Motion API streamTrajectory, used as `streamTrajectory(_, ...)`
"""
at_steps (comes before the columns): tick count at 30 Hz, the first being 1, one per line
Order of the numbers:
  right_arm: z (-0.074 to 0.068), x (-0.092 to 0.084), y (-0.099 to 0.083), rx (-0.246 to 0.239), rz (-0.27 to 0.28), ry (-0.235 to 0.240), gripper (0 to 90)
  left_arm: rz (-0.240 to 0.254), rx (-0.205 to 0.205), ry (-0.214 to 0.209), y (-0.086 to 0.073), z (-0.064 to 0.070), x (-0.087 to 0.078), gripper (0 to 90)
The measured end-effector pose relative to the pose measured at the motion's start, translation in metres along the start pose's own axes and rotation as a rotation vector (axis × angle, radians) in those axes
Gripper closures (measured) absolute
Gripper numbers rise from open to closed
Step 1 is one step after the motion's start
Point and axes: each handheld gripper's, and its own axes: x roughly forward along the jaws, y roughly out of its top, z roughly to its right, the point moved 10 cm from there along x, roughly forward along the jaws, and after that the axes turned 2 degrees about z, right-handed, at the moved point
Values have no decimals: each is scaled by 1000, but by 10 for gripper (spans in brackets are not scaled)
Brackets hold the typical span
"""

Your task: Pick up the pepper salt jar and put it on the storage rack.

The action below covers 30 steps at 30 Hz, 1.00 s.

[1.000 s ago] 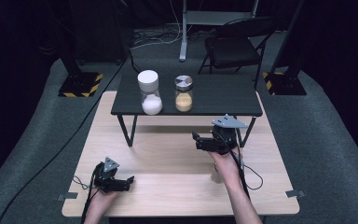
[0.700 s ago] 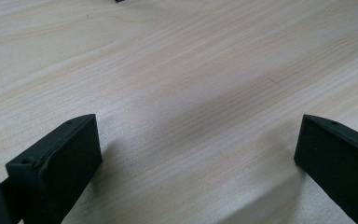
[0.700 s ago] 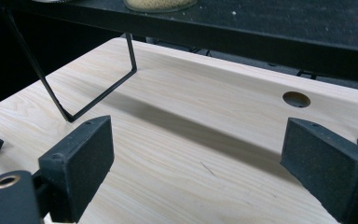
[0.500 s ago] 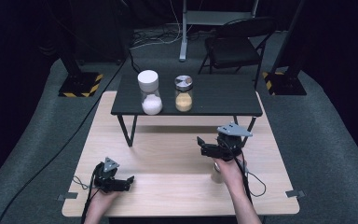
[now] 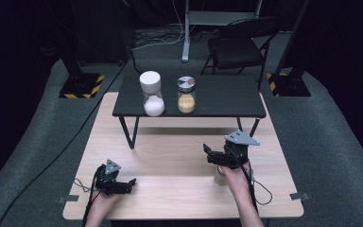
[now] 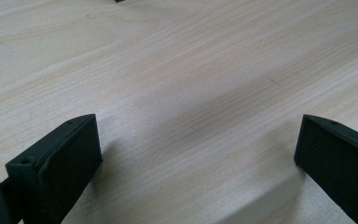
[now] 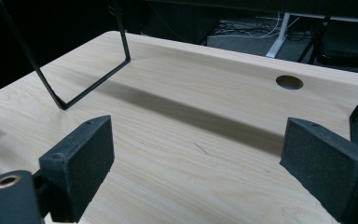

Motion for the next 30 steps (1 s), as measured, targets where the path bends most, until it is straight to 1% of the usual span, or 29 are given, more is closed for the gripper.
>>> streamTrajectory(16, 9, -6, -25, 16, -12, -11, 85, 0, 0, 1, 0, 0, 0, 2)
streamTrajectory(23, 9, -7, -34, 11, -8, -10, 87, 0, -1, 0, 0, 0, 0, 2)
streamTrajectory(27, 10, -7, -41, 12, -14, -17, 88, 0, 0, 1, 0, 0, 0, 2)
streamTrajectory(30, 10, -7, -45, 17, -15, -14, 88, 1, -1, 1, 0, 0, 0, 2)
